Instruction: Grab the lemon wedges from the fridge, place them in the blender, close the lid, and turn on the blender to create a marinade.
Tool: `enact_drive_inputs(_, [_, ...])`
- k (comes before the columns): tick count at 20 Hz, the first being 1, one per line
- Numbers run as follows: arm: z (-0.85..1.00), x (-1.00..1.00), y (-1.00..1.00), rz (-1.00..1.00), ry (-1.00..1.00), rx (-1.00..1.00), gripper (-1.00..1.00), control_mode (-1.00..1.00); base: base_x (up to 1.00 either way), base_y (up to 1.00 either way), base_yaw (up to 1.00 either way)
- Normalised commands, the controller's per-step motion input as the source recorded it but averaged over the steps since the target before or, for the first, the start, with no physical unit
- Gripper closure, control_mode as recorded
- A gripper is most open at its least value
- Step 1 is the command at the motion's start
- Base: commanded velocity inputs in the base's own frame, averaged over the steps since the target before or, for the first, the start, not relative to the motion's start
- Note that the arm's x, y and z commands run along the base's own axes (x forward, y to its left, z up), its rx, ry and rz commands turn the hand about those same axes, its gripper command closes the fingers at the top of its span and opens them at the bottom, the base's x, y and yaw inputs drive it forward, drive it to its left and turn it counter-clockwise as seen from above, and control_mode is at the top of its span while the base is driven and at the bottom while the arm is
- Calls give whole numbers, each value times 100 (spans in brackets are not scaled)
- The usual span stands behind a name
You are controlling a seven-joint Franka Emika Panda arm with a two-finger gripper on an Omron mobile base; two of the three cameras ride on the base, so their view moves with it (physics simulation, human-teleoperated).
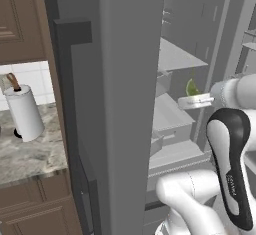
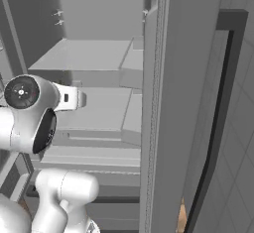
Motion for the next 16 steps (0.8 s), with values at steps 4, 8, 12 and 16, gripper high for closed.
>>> enact_drive_inputs(4, [-14, -100, 8, 1, 14, -13, 100, -100, 0, 0, 0])
enact_drive_inputs(8, [-32, -100, 4, 2, -2, -14, 100, -100, 0, 0, 0])
enact_drive_inputs(12, [-8, -31, 0, -2, 3, -5, 100, -100, 0, 0, 0])
enact_drive_inputs(16, [0, -2, 0, 0, 0, 0, 100, -100, 0, 0, 0])
